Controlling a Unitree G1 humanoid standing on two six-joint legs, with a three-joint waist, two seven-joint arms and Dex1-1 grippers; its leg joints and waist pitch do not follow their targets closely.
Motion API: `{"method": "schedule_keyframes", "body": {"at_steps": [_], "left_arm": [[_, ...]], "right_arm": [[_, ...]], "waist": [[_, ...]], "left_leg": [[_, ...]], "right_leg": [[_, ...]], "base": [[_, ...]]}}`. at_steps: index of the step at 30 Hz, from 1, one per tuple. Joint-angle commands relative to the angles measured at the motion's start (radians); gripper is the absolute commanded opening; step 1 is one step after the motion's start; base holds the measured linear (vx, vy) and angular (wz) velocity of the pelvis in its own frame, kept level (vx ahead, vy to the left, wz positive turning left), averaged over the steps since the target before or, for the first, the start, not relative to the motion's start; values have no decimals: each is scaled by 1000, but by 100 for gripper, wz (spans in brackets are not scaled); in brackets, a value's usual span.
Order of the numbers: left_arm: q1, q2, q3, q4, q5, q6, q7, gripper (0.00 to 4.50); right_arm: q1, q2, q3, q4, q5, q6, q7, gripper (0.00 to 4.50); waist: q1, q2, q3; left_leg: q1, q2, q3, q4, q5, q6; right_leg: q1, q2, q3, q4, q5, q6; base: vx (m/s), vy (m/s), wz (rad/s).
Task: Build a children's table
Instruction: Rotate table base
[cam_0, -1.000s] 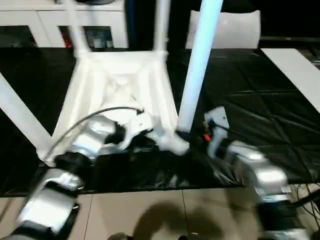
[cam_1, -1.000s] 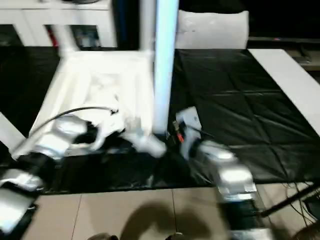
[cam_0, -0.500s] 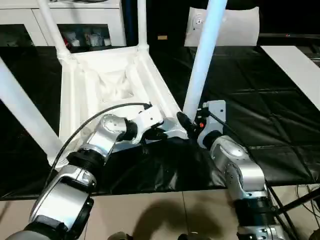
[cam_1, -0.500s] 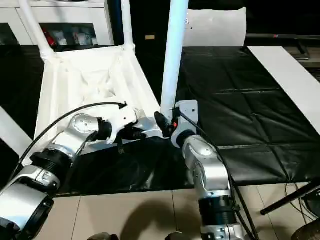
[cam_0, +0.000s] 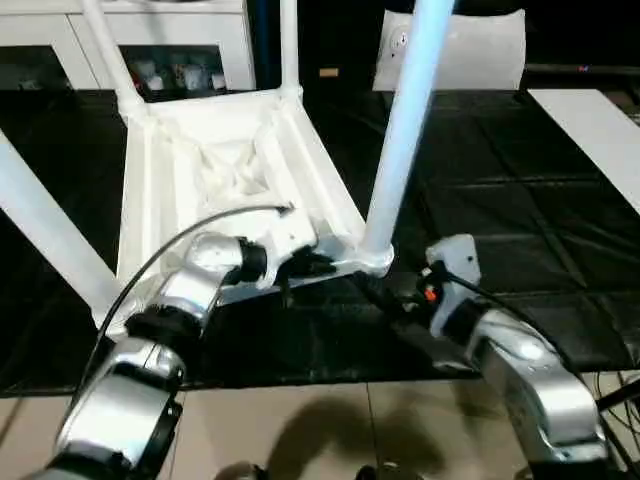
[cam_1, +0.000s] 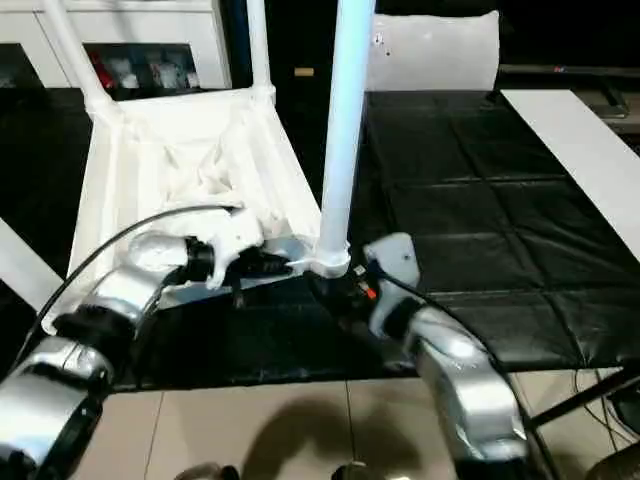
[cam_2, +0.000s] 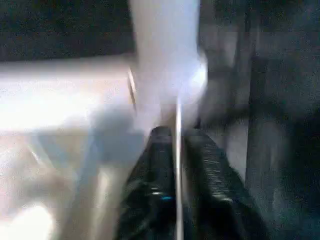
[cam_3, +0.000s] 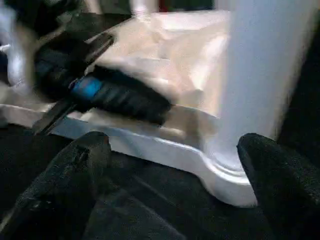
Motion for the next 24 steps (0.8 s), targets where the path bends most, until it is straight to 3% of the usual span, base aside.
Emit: {"method": "schedule_keyframes", "body": {"at_steps": [1,3,6,7,9,10,12,14,16,18,19,20,21,24], "left_arm": [[14,-3,36,-88,-61,48,-16,90],[61,4,58,-178,-87,103,10,102],[94,8,77,-238,-100,139,36,142],[127,12,93,-302,-121,176,57,146],[177,16,117,-394,-145,232,96,152],[217,19,131,-464,-160,266,122,165],[259,21,142,-532,-172,298,141,187],[379,18,170,-736,-213,395,198,198],[429,17,178,-814,-231,428,216,224],[527,19,187,-956,-270,482,244,237],[527,19,187,-956,-270,482,244,237],[581,19,195,-1020,-287,501,260,244],[619,25,198,-1063,-297,515,270,254],[694,39,207,-1135,-309,538,287,275]], "right_arm": [[12,-9,10,-61,42,17,31,450],[13,-15,18,-90,72,22,64,450],[10,-15,20,-105,96,32,76,450],[3,-12,22,-109,108,38,79,450],[-8,-10,25,-113,117,45,81,450],[-16,-9,26,-115,119,50,80,450],[-23,-7,29,-115,121,54,79,450],[-45,-3,38,-110,127,59,73,450],[-54,3,41,-103,126,57,67,450],[-71,21,48,-81,118,53,45,450],[-71,21,48,-81,118,53,45,450],[-81,34,52,-64,107,43,29,450],[-90,46,53,-50,97,38,12,450],[-112,66,45,-16,72,19,-30,450]], "waist": [[5,-5,-70],[5,-15,-72],[5,-11,-67],[6,-15,-66],[5,-13,-65],[3,-19,-59],[-1,-15,-59],[0,-15,-48],[1,-12,-46],[-2,-18,-41],[-1,-16,-40],[0,-16,-39],[-1,-17,-36],[-3,-15,-35]], "left_leg": [[9,57,-12,-59,-114,74],[9,55,-12,-59,-113,77],[11,54,-10,-59,-135,68],[10,54,-11,-60,-138,59],[8,55,-12,-61,-135,55],[7,56,-13,-63,-139,53],[8,59,-14,-64,-144,47],[9,57,-13,-68,-177,36],[9,57,-14,-70,-186,28],[7,54,-13,-73,-202,23],[8,55,-15,-74,-209,20],[12,55,-14,-74,-228,13],[7,55,-16,-78,-234,6],[10,51,-15,-79,-235,-3]], "right_leg": [[59,-85,50,-59,-5,-262],[63,-85,49,-57,-14,-259],[58,-84,51,-65,-91,-233],[58,-84,51,-64,-110,-224],[56,-84,50,-66,-117,-221],[52,-82,50,-66,-118,-221],[51,-82,50,-64,-125,-222],[45,-79,51,-71,-182,-201],[44,-79,51,-72,-198,-193],[40,-73,52,-79,-232,-174],[40,-74,52,-79,-244,-170],[35,-73,53,-83,-267,-160],[36,-72,53,-84,-276,-153],[33,-66,54,-86,-270,-133]], "base": [[0,0,0],[0,0,0],[0,0,0],[0,0,0],[0,0,0],[0,0,0],[0,0,0],[0,0,0],[0,0,0],[0,0,0],[0,0,0],[0,0,0],[0,0,0],[0,0,0]]}}
